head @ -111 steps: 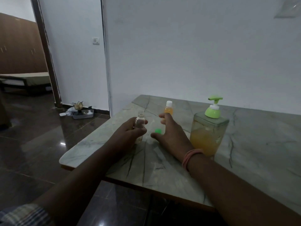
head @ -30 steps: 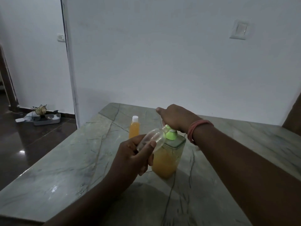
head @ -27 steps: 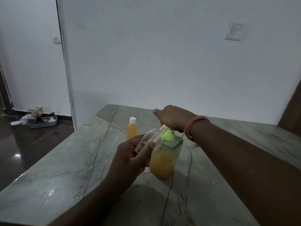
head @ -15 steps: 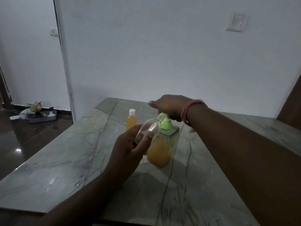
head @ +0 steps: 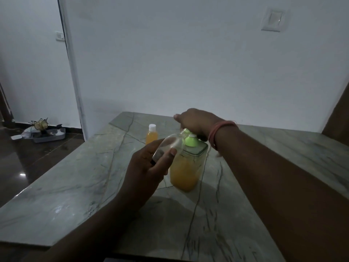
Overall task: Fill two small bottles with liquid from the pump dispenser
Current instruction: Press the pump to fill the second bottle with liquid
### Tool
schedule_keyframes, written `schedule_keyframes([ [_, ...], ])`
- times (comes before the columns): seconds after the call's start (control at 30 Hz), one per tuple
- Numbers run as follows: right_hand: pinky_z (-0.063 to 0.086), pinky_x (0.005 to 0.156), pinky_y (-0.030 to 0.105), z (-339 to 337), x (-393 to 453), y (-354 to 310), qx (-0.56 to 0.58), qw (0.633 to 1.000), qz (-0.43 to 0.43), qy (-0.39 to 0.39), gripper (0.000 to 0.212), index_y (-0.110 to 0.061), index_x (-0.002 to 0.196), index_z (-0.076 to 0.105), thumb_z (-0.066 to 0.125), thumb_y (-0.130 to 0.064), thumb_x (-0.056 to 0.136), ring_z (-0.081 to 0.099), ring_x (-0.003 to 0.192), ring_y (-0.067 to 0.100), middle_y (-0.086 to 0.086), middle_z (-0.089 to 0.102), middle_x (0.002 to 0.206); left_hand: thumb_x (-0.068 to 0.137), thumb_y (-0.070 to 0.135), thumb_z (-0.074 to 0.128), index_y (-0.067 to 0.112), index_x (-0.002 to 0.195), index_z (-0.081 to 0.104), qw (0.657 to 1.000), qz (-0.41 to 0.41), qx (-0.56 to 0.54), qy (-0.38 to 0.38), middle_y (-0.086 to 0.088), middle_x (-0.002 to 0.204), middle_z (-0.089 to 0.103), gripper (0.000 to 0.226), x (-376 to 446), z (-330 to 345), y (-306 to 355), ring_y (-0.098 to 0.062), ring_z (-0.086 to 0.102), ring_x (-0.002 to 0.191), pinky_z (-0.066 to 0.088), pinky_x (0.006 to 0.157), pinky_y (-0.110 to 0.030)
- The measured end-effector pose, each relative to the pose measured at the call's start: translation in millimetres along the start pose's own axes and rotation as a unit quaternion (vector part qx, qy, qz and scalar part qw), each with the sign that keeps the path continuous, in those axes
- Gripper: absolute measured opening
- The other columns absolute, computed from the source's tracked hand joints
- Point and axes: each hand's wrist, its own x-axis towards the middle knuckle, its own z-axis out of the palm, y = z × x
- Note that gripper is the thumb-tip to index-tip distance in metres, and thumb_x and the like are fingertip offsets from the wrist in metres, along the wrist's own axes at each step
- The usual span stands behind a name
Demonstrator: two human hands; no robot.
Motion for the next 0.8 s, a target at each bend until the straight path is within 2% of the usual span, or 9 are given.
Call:
schedule_keyframes([
  [0.1,0.035,0.063,0.03,-3,2,-2,-0.018,1.0,0.003,-0.008,0.04,-0.003,0.121,0.06,0.031,-0.027,0.109,0.045,0.086,0.022,0.008,0.049,0.099,0.09,0.045,0.058,0.02,0.131,0.059,1.0,-0.007,-0.02,0.005,0.01,0.067,0.064,0.048,-1,1,4,-0.009,0.058,0.052,0.045,0.047,-0.021],
  [0.2,0.028,0.054,0.024,-9,1,-4,-0.034,0.999,-0.016,-0.013,0.04,-0.013,0.096,0.058,0.029,-0.037,0.109,0.041,0.062,0.012,0.001,0.045,0.078,0.09,0.053,0.06,0.02,0.121,0.059,0.996,-0.03,-0.081,0.014,-0.001,0.068,0.063,0.045,0,-2,6,-0.014,0.056,0.052,0.046,0.046,-0.028],
  [0.33,0.033,0.055,0.026,0,1,5,0.03,0.999,-0.036,0.012,0.054,-0.012,0.081,0.064,0.028,-0.043,0.108,0.046,0.057,0.014,0.0,0.053,0.069,0.098,0.052,0.039,0.021,0.116,0.061,0.986,-0.051,-0.159,-0.021,-0.001,0.067,0.057,0.042,1,-3,1,-0.012,0.048,0.053,0.042,0.048,-0.025],
  [0.37,0.037,0.057,0.027,0,-1,3,0.034,0.999,-0.033,0.009,0.054,-0.011,0.083,0.065,0.028,-0.043,0.108,0.049,0.059,0.015,0.002,0.056,0.071,0.096,0.053,0.035,0.021,0.118,0.06,0.982,-0.068,-0.173,-0.028,0.0,0.068,0.057,0.046,1,-2,0,-0.011,0.047,0.054,0.041,0.049,-0.024],
  [0.47,0.046,0.084,0.033,-5,-4,-3,0.076,0.997,-0.013,0.009,0.045,-0.015,0.125,0.063,0.023,-0.029,0.111,0.058,0.087,0.025,0.012,0.063,0.101,0.099,0.055,0.037,0.018,0.125,0.059,0.973,-0.106,-0.2,-0.049,-0.003,0.073,0.057,0.05,1,0,-1,-0.01,0.046,0.056,0.041,0.052,-0.024],
  [0.53,0.042,0.07,0.029,-7,-4,-2,0.051,0.999,-0.01,-0.014,0.045,-0.019,0.103,0.065,0.024,-0.036,0.11,0.056,0.072,0.019,0.006,0.061,0.085,0.098,0.042,0.046,0.019,0.123,0.059,0.973,-0.095,-0.199,-0.064,-0.005,0.075,0.057,0.036,1,-1,0,-0.013,0.046,0.057,0.042,0.052,-0.024],
  [0.6,0.038,0.059,0.025,-9,0,2,0.034,0.999,-0.002,-0.033,0.062,-0.015,0.081,0.065,0.026,-0.057,0.103,0.048,0.057,0.015,0.003,0.057,0.073,0.094,0.034,0.049,0.02,0.122,0.06,0.972,-0.089,-0.202,-0.074,-0.008,0.076,0.056,0.032,0,-2,2,-0.017,0.046,0.059,0.042,0.051,-0.025],
  [0.7,0.043,0.058,0.027,-19,8,4,0.077,0.994,0.045,-0.064,0.077,-0.012,0.086,0.073,0.023,-0.069,0.098,0.046,0.058,0.017,0.009,0.06,0.085,0.096,0.034,0.048,0.02,0.12,0.062,0.971,-0.083,-0.211,-0.077,-0.01,0.076,0.057,0.031,-1,-2,4,-0.02,0.046,0.061,0.041,0.052,-0.028],
  [0.8,0.031,0.048,0.022,-23,13,4,0.175,0.978,0.097,-0.062,0.072,-0.004,0.09,0.07,0.024,-0.058,0.103,0.032,0.047,0.014,0.005,0.043,0.065,0.098,0.034,0.046,0.021,0.12,0.063,0.971,-0.073,-0.214,-0.082,-0.01,0.075,0.056,0.031,-1,-2,5,-0.018,0.045,0.058,0.041,0.051,-0.027],
])
